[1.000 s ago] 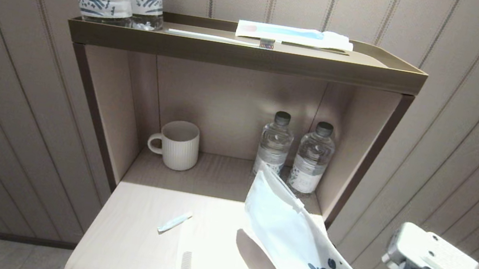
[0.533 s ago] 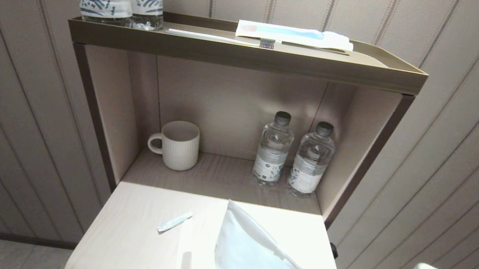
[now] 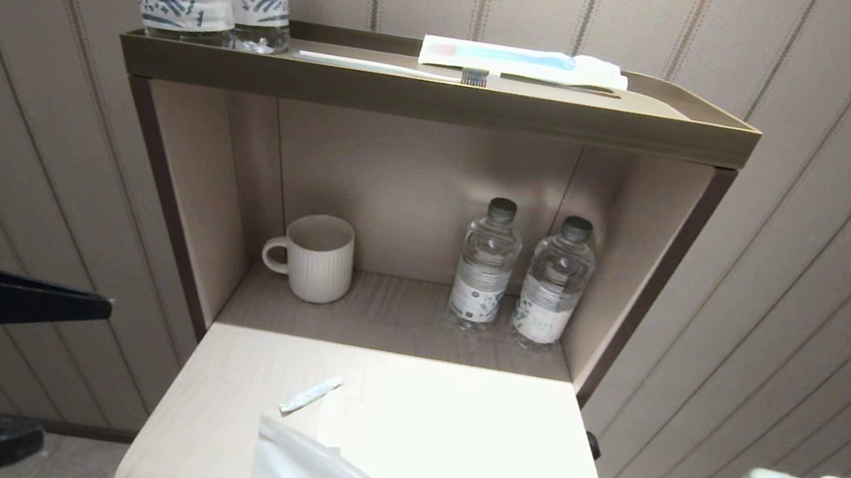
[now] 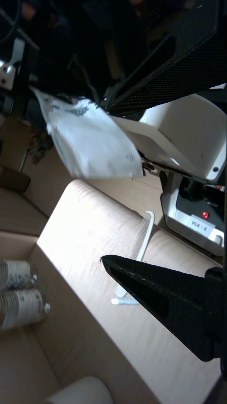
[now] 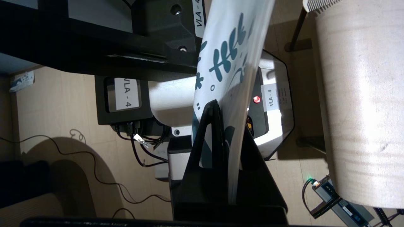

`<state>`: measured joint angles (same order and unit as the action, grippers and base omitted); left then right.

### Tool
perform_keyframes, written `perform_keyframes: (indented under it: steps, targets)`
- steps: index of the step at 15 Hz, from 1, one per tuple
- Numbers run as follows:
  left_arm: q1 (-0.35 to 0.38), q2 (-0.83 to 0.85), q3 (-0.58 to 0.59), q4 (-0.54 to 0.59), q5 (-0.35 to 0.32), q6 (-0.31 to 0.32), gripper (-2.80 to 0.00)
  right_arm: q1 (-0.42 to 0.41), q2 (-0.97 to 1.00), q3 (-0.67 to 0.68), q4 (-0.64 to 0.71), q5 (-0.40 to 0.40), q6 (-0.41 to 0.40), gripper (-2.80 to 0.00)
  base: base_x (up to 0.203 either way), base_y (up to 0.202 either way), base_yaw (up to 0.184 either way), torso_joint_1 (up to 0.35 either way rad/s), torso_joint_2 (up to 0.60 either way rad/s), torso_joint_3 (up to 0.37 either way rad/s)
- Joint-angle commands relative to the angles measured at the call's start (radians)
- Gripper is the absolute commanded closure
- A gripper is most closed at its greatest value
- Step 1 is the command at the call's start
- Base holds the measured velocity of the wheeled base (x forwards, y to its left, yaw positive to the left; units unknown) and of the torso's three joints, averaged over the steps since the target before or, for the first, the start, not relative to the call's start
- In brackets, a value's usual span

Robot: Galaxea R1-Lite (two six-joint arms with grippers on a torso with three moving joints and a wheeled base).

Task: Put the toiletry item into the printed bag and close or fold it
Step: Hand it to the other hand

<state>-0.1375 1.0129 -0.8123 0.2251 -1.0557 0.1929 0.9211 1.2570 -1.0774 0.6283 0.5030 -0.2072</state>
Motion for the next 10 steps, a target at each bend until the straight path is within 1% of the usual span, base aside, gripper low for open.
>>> perform_keyframes:
  steps: [1,2,4,5,7,8,10]
  targets:
    - [-0.062,0.023,0.001,0.003,-0.01,0.056,-2.8,-0.001,0.061,-0.009,0.002,0.013,-0.02,0.0,0.0,0.0,0.0,0.0,0.0,0.0]
    - [-0.095,0.033,0.002,0.004,-0.011,0.085,-2.8,-0.002,0.079,-0.016,0.002,0.022,-0.037,0.0,0.0,0.0,0.0,0.0,0.0,0.0]
    - [-0.129,0.079,-0.009,0.003,-0.012,0.134,-2.8,-0.005,0.109,-0.039,0.001,0.057,-0.063,0.0,0.0,0.0,0.0,0.0,0.0,0.0]
    - [-0.145,0.108,-0.012,0.003,-0.011,0.184,-2.8,-0.007,0.124,-0.056,0.001,0.073,-0.076,0.0,0.0,0.0,0.0,0.0,0.0,0.0]
    - [-0.159,0.162,-0.005,0.007,-0.012,0.316,-2.8,-0.007,0.159,-0.097,0.001,0.084,-0.09,0.0,0.0,0.0,0.0,0.0,0.0,0.0]
    - [-0.16,0.191,0.0,0.013,-0.012,0.356,-2.8,-0.005,0.173,-0.116,0.001,0.086,-0.097,0.0,0.0,0.0,0.0,0.0,0.0,0.0]
    - [-0.16,0.242,0.0,0.021,-0.012,0.399,-2.8,-0.002,0.187,-0.142,0.001,0.086,-0.124,0.0,0.0,0.0,0.0,0.0,0.0,0.0]
